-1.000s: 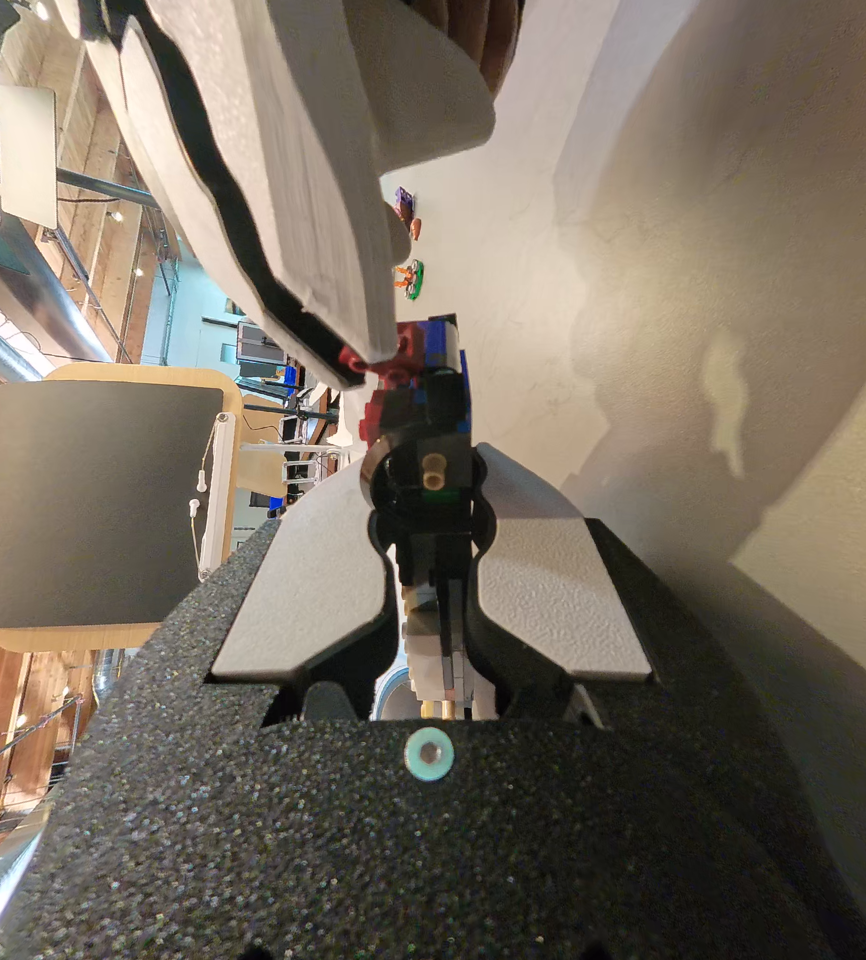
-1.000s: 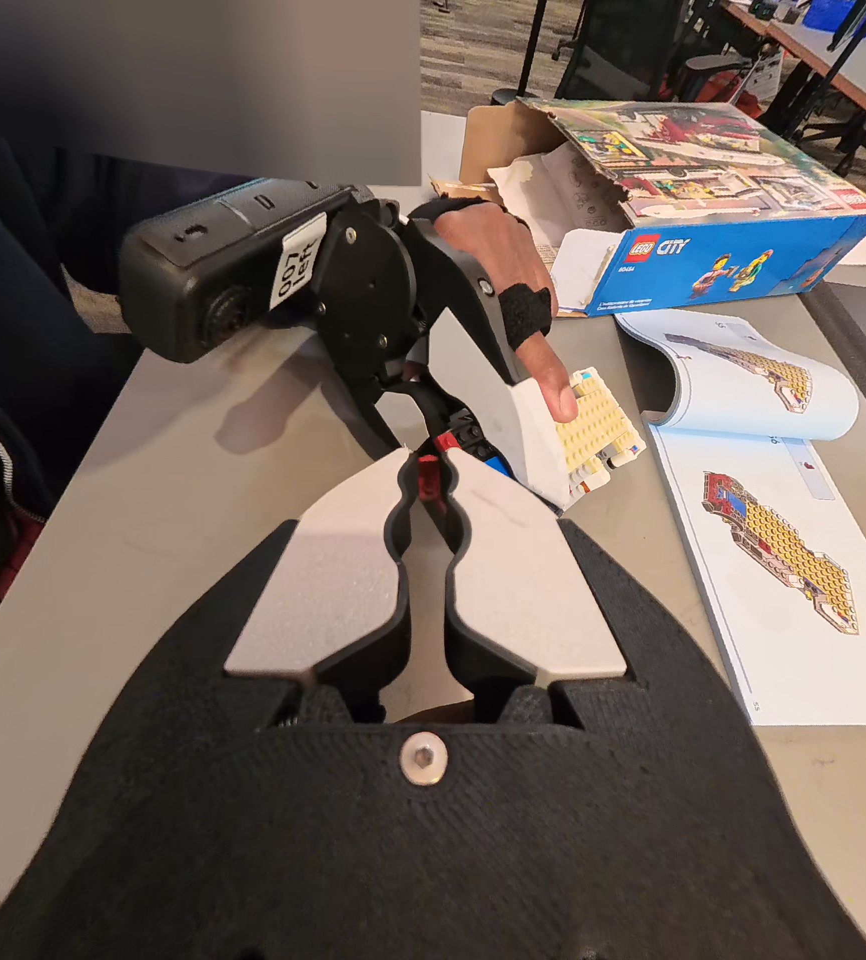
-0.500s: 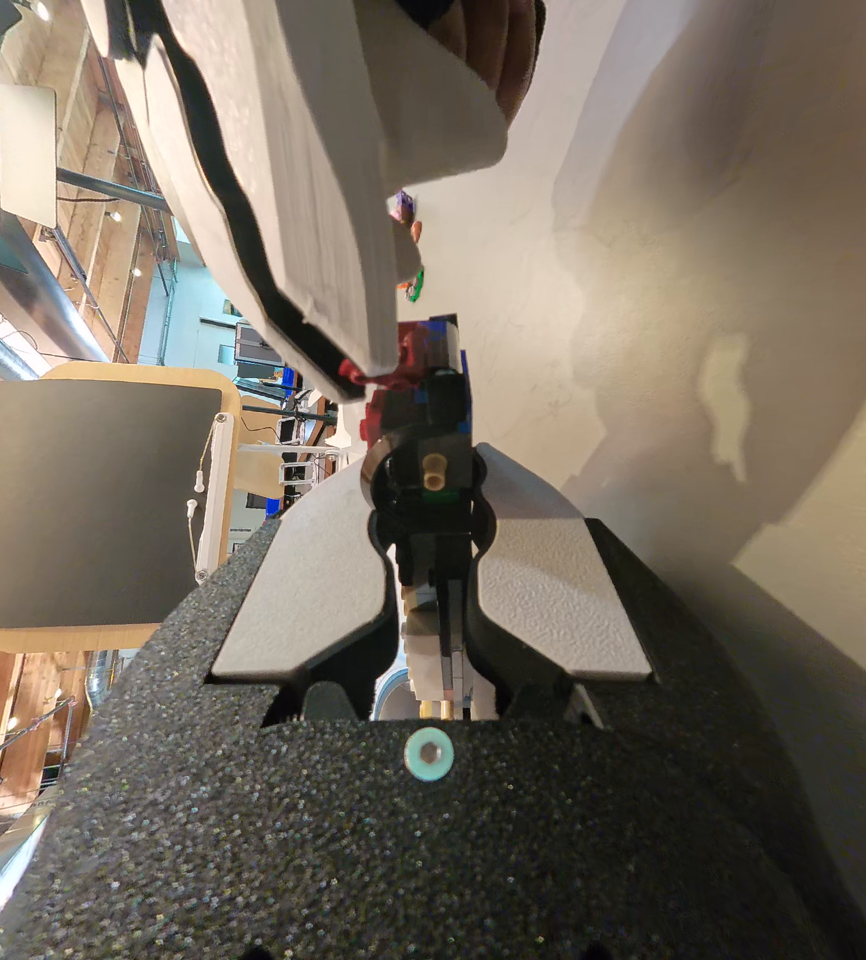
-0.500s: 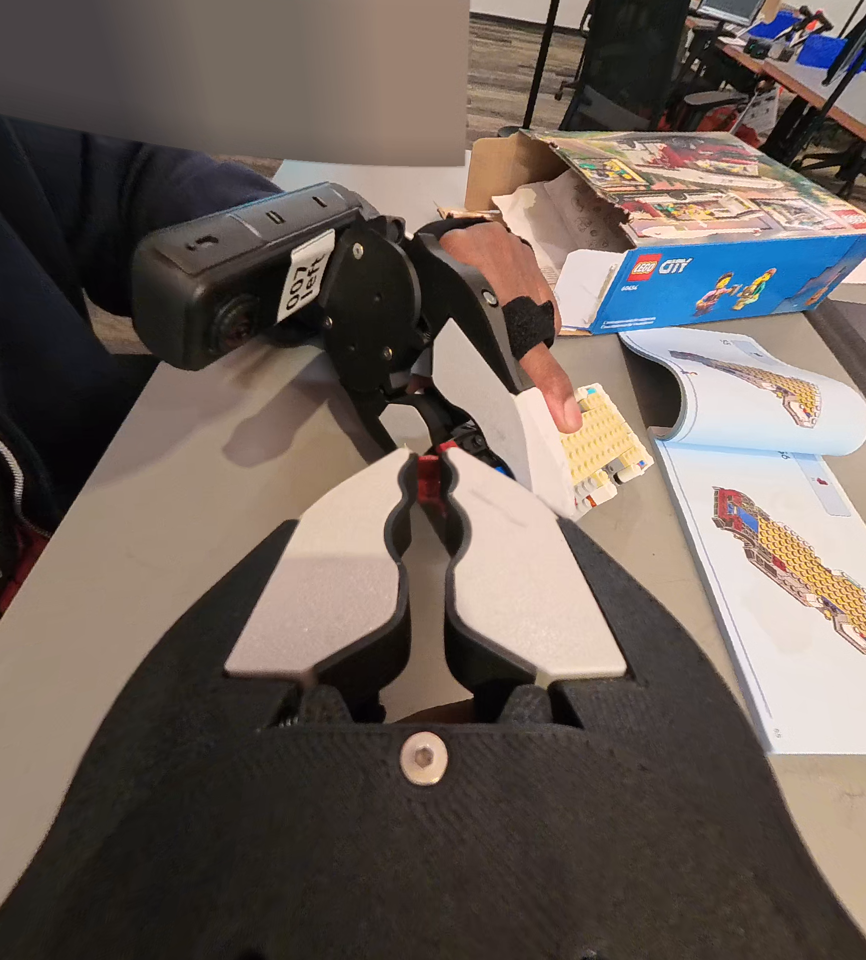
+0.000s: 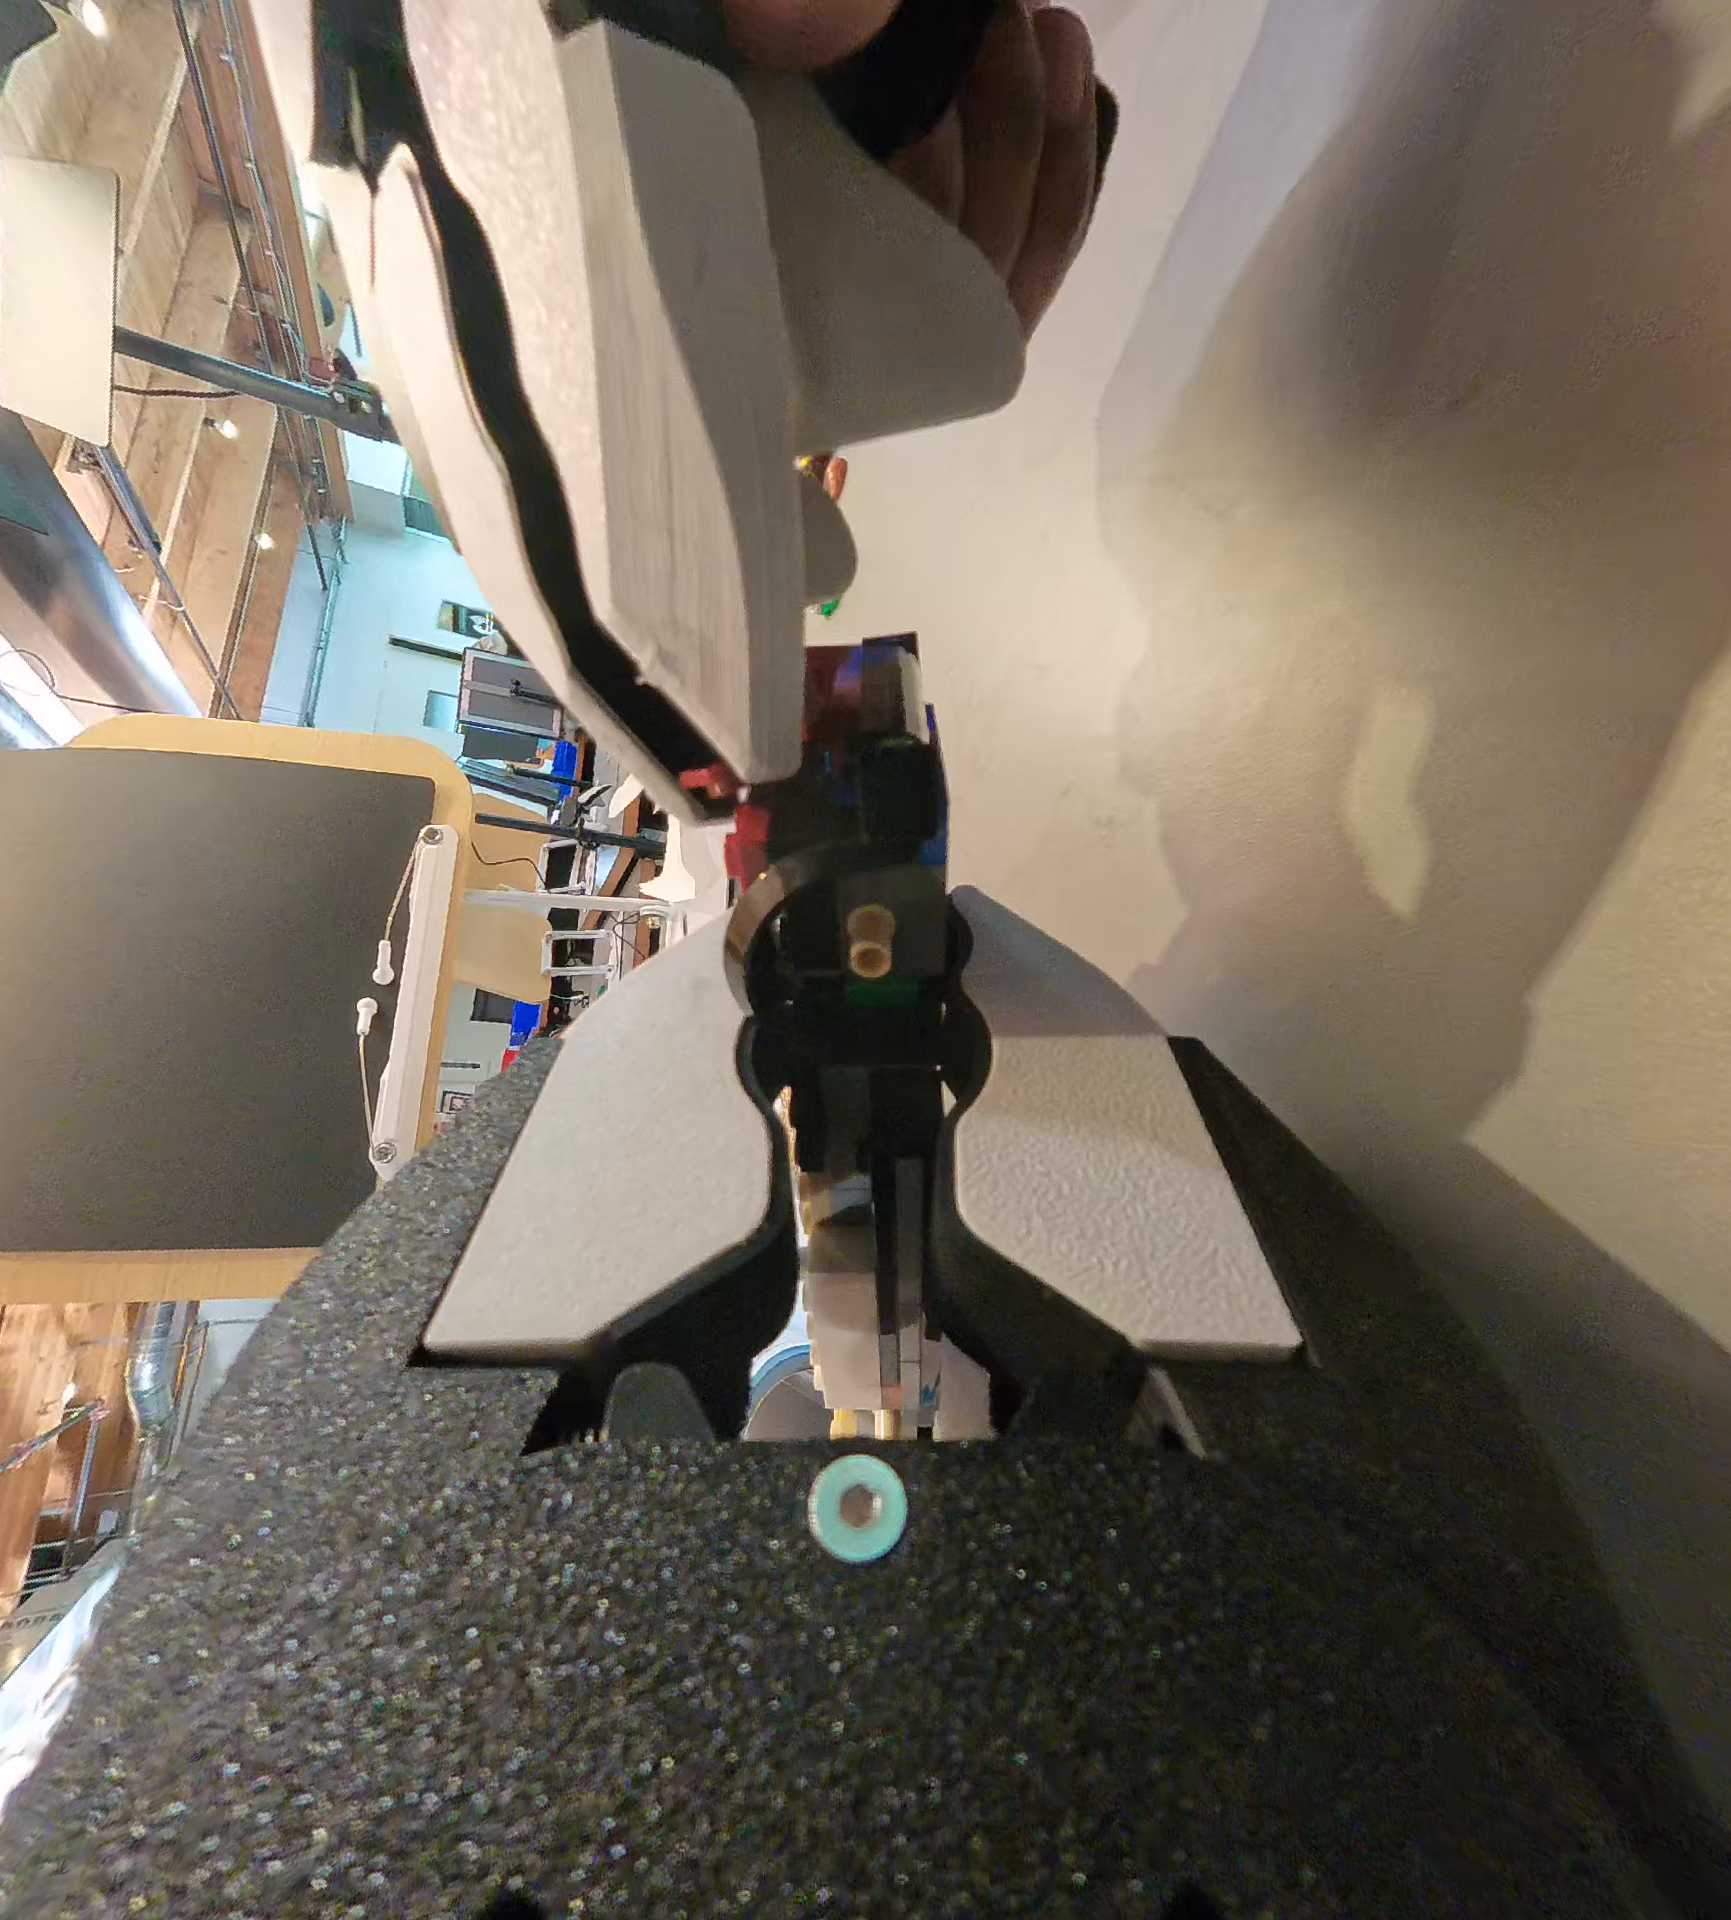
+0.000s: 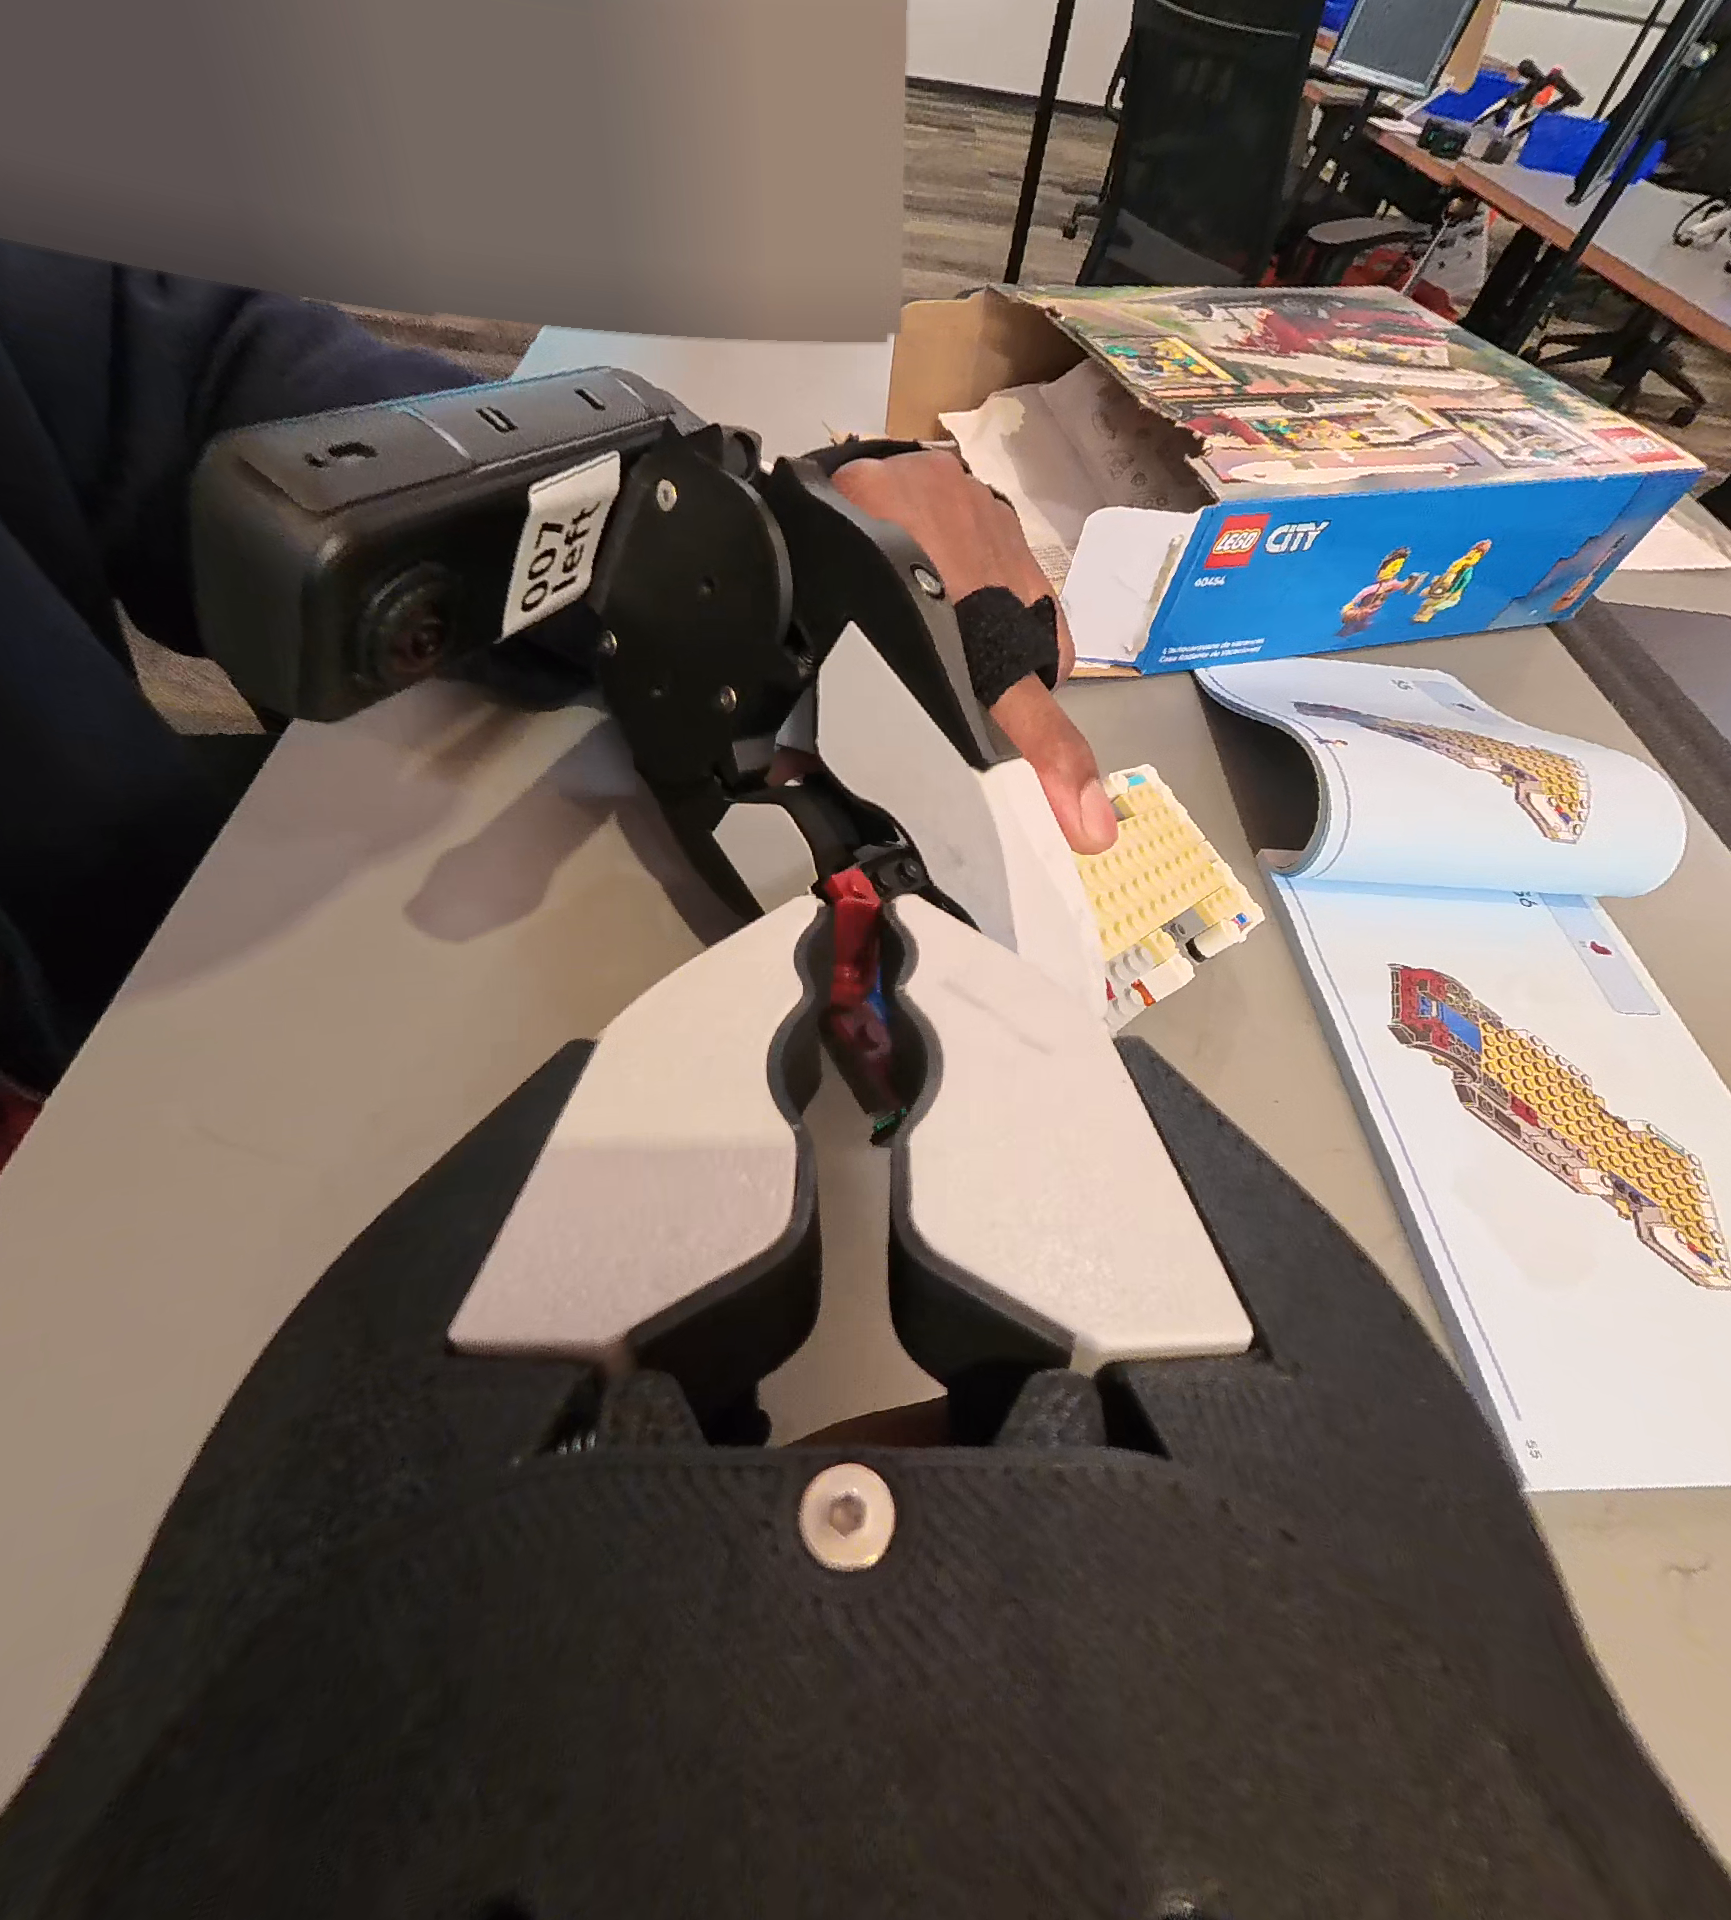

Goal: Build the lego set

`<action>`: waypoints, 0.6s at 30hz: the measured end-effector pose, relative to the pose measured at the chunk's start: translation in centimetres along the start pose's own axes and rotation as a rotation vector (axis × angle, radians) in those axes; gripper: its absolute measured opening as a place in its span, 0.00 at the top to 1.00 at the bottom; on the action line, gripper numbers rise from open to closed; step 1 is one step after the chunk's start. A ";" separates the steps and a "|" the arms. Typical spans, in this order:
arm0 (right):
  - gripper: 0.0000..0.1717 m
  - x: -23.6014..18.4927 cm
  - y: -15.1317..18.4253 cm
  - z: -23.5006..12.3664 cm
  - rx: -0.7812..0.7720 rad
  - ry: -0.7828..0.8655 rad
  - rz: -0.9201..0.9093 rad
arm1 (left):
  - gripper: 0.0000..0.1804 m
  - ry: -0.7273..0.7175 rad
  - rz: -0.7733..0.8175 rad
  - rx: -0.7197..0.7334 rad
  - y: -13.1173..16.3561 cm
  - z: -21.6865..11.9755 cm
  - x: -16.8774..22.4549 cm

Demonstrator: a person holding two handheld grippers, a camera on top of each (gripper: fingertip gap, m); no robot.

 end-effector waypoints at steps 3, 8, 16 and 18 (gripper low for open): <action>0.96 0.3 0.1 0.0 0.002 -0.007 0.045 | 0.86 -0.005 -0.018 0.006 0.0 -0.1 -0.2; 0.93 0.8 0.0 -0.1 0.027 -0.021 0.135 | 0.86 -0.009 -0.034 0.011 0.1 -0.2 -0.3; 0.91 1.1 0.0 -0.4 0.040 -0.006 0.133 | 0.86 -0.012 -0.045 0.013 0.1 -0.2 -0.4; 0.90 1.0 -0.1 -0.4 0.041 -0.004 0.127 | 0.86 -0.012 -0.045 0.013 0.1 -0.2 -0.4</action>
Point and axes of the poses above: each gripper's, where its closed fingertips meet, z out along the fingers, y out of its underside, x = y × z across the jaws, the point moved 3 cm from there along -z, back along the fingers, and after that the axes turned 15 degrees about z, right-handed, at the moved point
